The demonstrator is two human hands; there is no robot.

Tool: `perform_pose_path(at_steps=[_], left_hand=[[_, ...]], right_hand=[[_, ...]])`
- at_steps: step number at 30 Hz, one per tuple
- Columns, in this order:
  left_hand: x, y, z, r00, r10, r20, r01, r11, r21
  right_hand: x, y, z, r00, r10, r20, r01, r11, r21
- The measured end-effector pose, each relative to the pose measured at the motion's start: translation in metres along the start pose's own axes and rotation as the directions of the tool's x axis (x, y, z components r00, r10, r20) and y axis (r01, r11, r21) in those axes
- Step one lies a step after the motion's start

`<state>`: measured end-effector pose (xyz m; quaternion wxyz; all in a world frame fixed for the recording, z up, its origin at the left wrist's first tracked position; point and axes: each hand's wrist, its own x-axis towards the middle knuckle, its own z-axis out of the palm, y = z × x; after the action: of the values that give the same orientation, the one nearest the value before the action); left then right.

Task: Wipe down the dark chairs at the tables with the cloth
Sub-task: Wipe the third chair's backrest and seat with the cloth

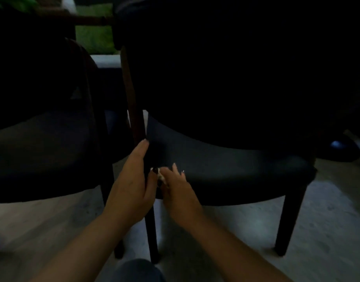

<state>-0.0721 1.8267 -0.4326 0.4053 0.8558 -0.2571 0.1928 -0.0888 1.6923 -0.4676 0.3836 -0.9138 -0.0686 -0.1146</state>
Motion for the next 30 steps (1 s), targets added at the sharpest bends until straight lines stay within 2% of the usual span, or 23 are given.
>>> perform_pose_path(at_steps=[2,4,6,8,10,11,13,14,16,17,18,19,20,22,23,24,26,30], left_hand=[[0.018,0.023,-0.015,0.994,0.096,-0.046,-0.097,0.995,-0.016],[0.04,0.052,-0.031,0.97,0.211,-0.123,-0.212,0.977,-0.002],[0.063,0.085,-0.049,0.917,0.313,-0.246,-0.315,0.948,0.033],[0.087,0.116,-0.066,0.832,0.409,-0.376,-0.395,0.911,0.118],[0.107,0.147,-0.079,0.758,0.471,-0.452,-0.449,0.879,0.161],[0.118,0.162,-0.085,0.746,0.477,-0.465,-0.467,0.872,0.144],[0.139,0.188,-0.098,0.779,0.481,-0.402,-0.494,0.866,0.08],[0.151,0.199,-0.104,0.822,0.477,-0.311,-0.489,0.871,0.044],[0.178,0.215,-0.112,0.923,0.385,-0.001,-0.385,0.923,0.001],[0.193,0.22,-0.113,0.937,0.304,0.172,-0.307,0.952,-0.008],[0.205,0.223,-0.112,0.924,0.231,0.305,-0.236,0.972,-0.021],[0.216,0.225,-0.111,0.897,0.184,0.403,-0.187,0.982,-0.032],[0.225,0.225,-0.105,0.869,0.16,0.468,-0.162,0.986,-0.036],[0.242,0.225,-0.086,0.832,0.099,0.546,-0.098,0.995,-0.03],[0.249,0.222,-0.074,0.825,0.038,0.564,-0.045,0.999,-0.002],[0.25,0.211,-0.066,0.79,0.006,0.613,-0.03,0.999,0.03],[0.255,0.203,-0.048,0.711,-0.031,0.702,-0.065,0.992,0.11],[0.254,0.203,-0.059,0.593,0.031,0.804,-0.03,0.999,-0.017]], right_hand=[[-0.012,-0.023,-0.023,0.998,0.041,-0.045,-0.031,0.979,0.201],[-0.025,-0.057,-0.063,0.965,-0.074,-0.251,0.128,0.97,0.205],[-0.036,-0.089,-0.114,0.845,-0.297,-0.444,0.351,0.935,0.043],[-0.043,-0.117,-0.171,0.664,-0.493,-0.562,0.489,0.855,-0.172],[-0.044,-0.14,-0.228,0.515,-0.606,-0.606,0.493,0.788,-0.369],[-0.042,-0.148,-0.255,0.466,-0.63,-0.621,0.448,0.773,-0.449],[-0.034,-0.16,-0.303,0.429,-0.645,-0.632,0.324,0.763,-0.559],[-0.028,-0.165,-0.324,0.469,-0.636,-0.613,0.263,0.763,-0.59],[-0.011,-0.166,-0.357,0.652,-0.535,-0.538,0.158,0.789,-0.593],[0.0,-0.164,-0.368,0.777,-0.416,-0.472,0.107,0.826,-0.553],[0.014,-0.162,-0.374,0.897,-0.246,-0.367,0.043,0.876,-0.481],[0.027,-0.157,-0.377,0.972,-0.06,-0.227,-0.04,0.91,-0.413],[0.039,-0.151,-0.376,0.992,0.092,-0.083,-0.117,0.916,-0.383],[0.057,-0.14,-0.375,0.969,0.226,0.096,-0.17,0.899,-0.405],[0.061,-0.137,-0.374,0.963,0.241,0.122,-0.173,0.897,-0.407],[0.063,-0.133,-0.374,0.963,0.242,0.119,-0.177,0.901,-0.395],[0.065,-0.126,-0.376,0.968,0.235,0.091,-0.187,0.913,-0.363],[0.066,-0.123,-0.375,0.936,0.281,0.212,-0.212,0.93,-0.3]])
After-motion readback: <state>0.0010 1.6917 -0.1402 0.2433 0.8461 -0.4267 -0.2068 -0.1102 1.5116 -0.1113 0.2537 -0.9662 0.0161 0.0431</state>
